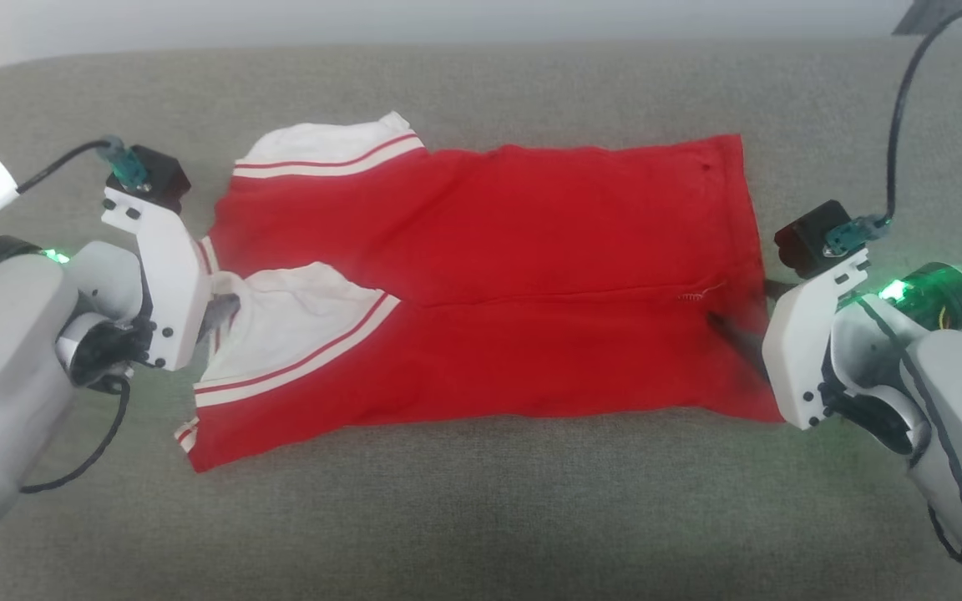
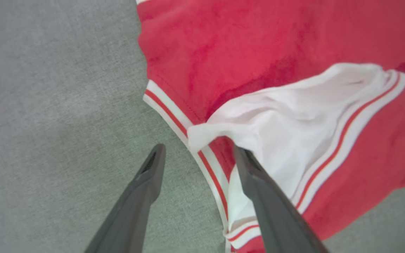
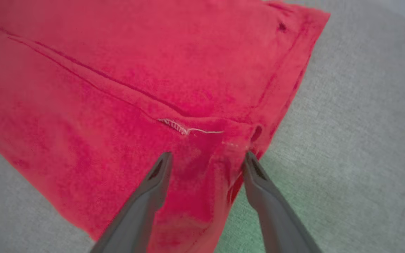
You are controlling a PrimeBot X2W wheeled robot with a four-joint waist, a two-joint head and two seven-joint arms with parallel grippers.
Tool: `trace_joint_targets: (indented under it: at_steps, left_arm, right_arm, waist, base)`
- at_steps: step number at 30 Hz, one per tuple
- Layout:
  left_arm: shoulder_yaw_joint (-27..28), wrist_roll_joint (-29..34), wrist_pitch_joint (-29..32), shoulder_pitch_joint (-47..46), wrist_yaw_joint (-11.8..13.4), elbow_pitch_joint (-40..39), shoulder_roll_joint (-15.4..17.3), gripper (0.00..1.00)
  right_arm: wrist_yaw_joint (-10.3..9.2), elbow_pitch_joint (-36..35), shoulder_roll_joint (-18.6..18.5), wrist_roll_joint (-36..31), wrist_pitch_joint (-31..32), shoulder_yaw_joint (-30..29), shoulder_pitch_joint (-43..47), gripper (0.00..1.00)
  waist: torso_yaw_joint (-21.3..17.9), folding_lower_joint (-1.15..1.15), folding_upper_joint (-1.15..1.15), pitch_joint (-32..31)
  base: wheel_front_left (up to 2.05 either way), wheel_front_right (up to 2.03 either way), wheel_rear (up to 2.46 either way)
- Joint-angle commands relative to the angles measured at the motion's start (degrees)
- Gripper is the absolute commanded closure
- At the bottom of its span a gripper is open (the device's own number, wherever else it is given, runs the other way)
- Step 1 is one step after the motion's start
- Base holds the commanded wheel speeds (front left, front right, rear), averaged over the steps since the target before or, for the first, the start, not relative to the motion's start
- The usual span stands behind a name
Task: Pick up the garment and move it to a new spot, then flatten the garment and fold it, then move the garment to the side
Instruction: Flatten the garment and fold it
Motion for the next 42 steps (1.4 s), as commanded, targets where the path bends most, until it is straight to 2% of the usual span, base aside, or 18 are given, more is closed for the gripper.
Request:
trace_joint_targets:
  at_steps: [1,7,11,20,21,26,30,34,42]
  left_arm:
    - [0.3,-0.96,0.45,-0.79,-0.17,-0.18,0.15,0.0]
    - [0.6,-3.11,5.07,1.1,3.06,-4.43,1.85,0.0]
    - [1.07,-5.09,8.04,3.01,5.83,-9.93,3.55,0.0]
    - [1.07,-8.7,12.39,10.15,13.91,-23.23,9.04,0.0]
    - [1.07,-8.7,12.39,10.15,13.91,-23.23,9.04,0.0]
    - [1.1,-10.26,13.12,13.51,17.3,-26.83,11.25,0.0]
    - [1.57,-10.8,11.7,15.04,18.39,-26.53,11.78,0.0]
    - [1.93,-11.28,10.08,16.67,18.05,-23.71,11.45,0.0]
    - [1.75,-12.08,7.69,18.02,16.01,-16.22,8.81,0.0]
  right_arm:
    - [-0.11,-0.35,-0.25,-0.15,-0.46,-0.48,0.54,0.0]
    - [-0.11,-3.59,-0.87,-2.66,-4.02,-5.66,3.42,0.0]
    - [-0.11,-6.11,0.17,-6.26,-7.7,-10.47,5.78,0.0]
    - [-0.11,-14.45,7.09,-18.49,-19.05,-25.16,12.1,0.0]
    - [-0.11,-14.45,7.09,-18.49,-19.05,-25.16,12.1,0.0]
    - [-0.11,-19.47,11.95,-24.21,-23.51,-31.71,15.88,0.0]
    - [-0.11,-22.54,15.27,-27.0,-24.83,-35.4,18.17,0.0]
    - [-0.11,-24.85,17.62,-28.37,-24.51,-37.75,20.13,0.0]
    - [-0.11,-27.73,18.64,-27.99,-21.27,-37.82,23.43,0.0]
  waist:
    - [0.61,0.0,0.0,-0.88]
    - [1.88,0.0,0.0,-3.46]
    - [2.1,0.0,0.0,-4.25]
    - [1.26,0.0,0.0,-4.31]
    - [1.26,0.0,0.0,-4.31]
    - [0.33,0.0,0.0,-3.7]
    - [-0.43,0.0,0.0,-2.91]
    - [-1.22,0.0,0.0,-2.06]
    - [-1.86,0.0,0.0,-1.3]
  base:
    - [0.0,0.0,0.0]
    - [0.0,0.0,0.0]
    - [0.0,0.0,0.0]
    - [0.0,0.0,0.0]
    - [0.0,0.0,0.0]
    - [0.0,0.0,0.0]
    - [0.0,0.0,0.0]
    - [0.0,0.0,0.0]
    - [0.0,0.0,0.0]
